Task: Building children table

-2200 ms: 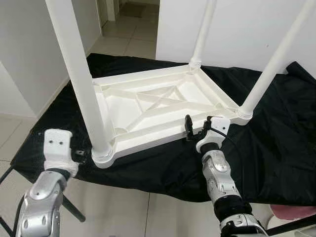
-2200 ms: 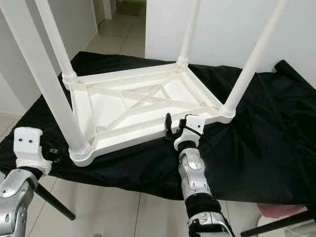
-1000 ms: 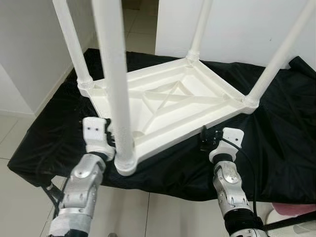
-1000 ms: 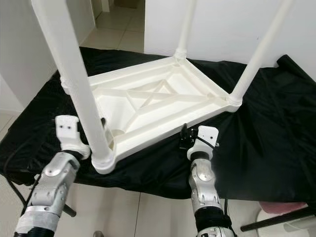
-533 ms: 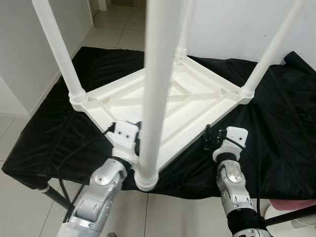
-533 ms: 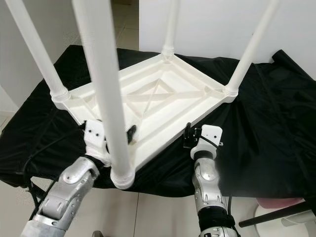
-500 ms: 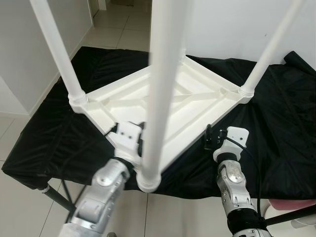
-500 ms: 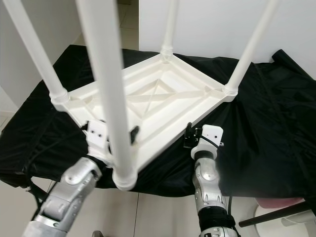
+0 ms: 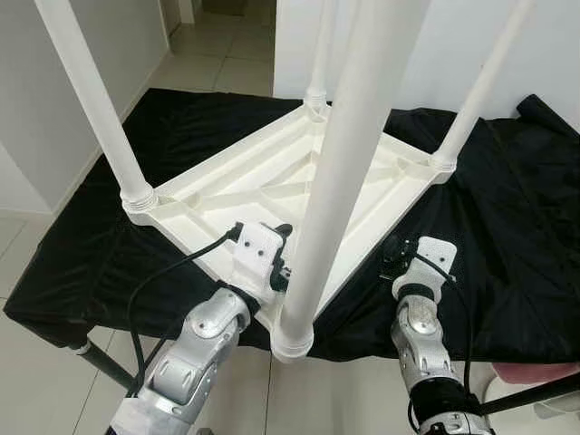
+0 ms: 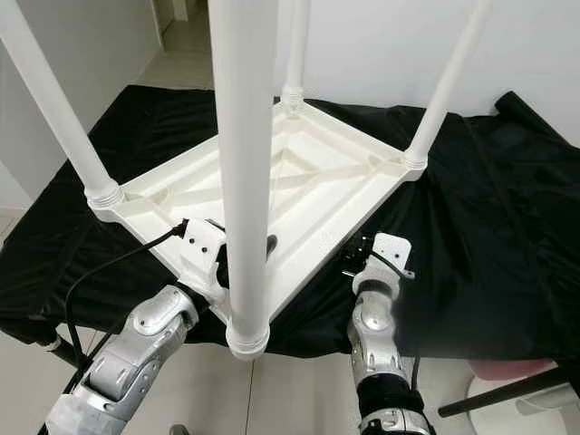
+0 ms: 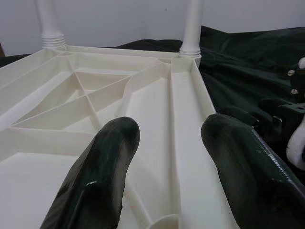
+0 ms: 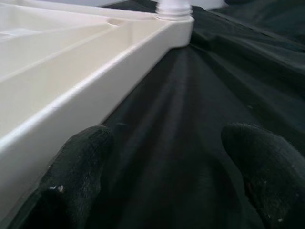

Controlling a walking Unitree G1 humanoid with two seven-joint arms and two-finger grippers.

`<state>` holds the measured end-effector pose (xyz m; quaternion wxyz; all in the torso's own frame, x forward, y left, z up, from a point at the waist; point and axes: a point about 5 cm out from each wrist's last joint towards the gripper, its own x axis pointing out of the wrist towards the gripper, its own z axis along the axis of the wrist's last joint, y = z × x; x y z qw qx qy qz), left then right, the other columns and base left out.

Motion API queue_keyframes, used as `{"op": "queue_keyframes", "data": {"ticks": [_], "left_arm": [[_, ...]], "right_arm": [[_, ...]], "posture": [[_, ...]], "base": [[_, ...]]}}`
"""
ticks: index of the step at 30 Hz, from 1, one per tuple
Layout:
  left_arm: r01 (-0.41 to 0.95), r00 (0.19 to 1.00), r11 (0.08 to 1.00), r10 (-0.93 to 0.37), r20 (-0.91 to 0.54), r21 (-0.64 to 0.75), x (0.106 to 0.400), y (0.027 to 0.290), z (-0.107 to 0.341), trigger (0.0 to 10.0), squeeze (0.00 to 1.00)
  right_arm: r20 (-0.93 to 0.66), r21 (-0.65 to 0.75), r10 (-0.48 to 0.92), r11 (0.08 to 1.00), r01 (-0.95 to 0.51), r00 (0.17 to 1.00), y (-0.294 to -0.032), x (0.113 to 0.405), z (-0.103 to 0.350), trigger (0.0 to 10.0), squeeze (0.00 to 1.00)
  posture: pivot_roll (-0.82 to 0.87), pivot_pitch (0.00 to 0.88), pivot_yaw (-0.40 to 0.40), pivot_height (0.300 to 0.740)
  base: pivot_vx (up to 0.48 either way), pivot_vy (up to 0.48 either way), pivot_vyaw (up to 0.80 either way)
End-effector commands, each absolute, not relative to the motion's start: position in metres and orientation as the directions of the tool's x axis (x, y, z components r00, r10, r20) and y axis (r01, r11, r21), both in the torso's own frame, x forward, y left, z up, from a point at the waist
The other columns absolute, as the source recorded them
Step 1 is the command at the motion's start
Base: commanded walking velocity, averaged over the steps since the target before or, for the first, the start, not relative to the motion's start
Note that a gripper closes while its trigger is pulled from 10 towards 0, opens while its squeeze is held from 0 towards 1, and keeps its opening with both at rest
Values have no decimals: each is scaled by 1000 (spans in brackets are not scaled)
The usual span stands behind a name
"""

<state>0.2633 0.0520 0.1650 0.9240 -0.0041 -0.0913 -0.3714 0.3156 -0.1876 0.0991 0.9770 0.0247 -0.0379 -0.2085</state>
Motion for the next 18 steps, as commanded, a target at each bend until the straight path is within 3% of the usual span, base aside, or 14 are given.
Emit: {"op": "queue_keyframes", "data": {"ticks": [1,18], "left_arm": [[827,532,552,-831,163,108,253,39,166,10000,0],[860,478,499,-860,178,105,244,22,171,10000,0]], "right_arm": [[18,78,-425,903,423,905,-187,316,93,10000,0],[-37,35,-263,964,264,964,-187,346,96,10000,0]], "posture": [[19,64,-15,740],[30,66,-12,740]], "base": [[0,0,0],[0,0,0]]}}
